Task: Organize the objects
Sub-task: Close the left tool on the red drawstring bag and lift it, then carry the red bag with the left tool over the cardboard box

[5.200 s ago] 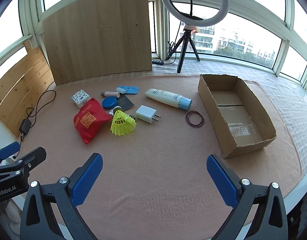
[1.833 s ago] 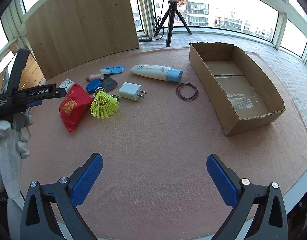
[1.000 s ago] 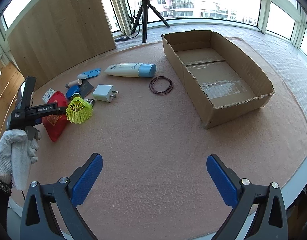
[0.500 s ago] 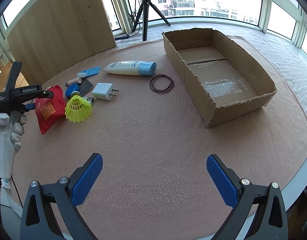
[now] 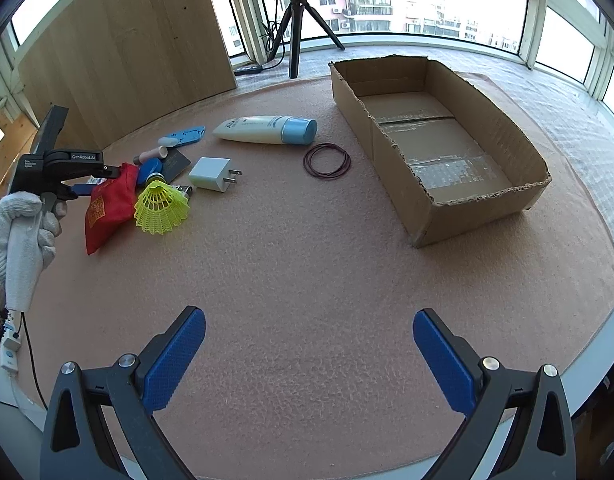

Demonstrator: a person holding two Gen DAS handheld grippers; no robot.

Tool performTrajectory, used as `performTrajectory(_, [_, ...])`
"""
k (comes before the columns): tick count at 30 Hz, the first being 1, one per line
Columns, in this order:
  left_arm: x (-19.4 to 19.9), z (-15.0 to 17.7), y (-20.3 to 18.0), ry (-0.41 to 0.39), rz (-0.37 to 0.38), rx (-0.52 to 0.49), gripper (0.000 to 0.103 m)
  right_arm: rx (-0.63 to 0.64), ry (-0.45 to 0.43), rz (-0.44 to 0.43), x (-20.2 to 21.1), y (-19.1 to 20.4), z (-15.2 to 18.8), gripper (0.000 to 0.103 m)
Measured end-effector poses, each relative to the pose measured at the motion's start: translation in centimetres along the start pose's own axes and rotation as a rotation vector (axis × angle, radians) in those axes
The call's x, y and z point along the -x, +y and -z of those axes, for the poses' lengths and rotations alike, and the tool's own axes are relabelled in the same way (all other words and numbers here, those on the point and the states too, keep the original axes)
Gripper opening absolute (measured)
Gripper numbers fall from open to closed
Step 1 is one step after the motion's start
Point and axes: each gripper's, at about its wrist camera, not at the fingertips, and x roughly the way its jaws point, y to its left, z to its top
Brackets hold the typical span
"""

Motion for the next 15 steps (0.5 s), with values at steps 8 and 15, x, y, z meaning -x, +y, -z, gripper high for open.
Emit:
performTrajectory(8, [0.4,4.6,-0.7,0.043,0.1,-0.029,0.057,0.021,-0.004,-0.014,0.0,0.7,-0.3,0.103])
performTrajectory(15, [1.8,11.7,-1.1,0.048,0.203,0.047,0.057,0.062,-0.013,-0.036,-0.1,2.0,-0.8,0.103])
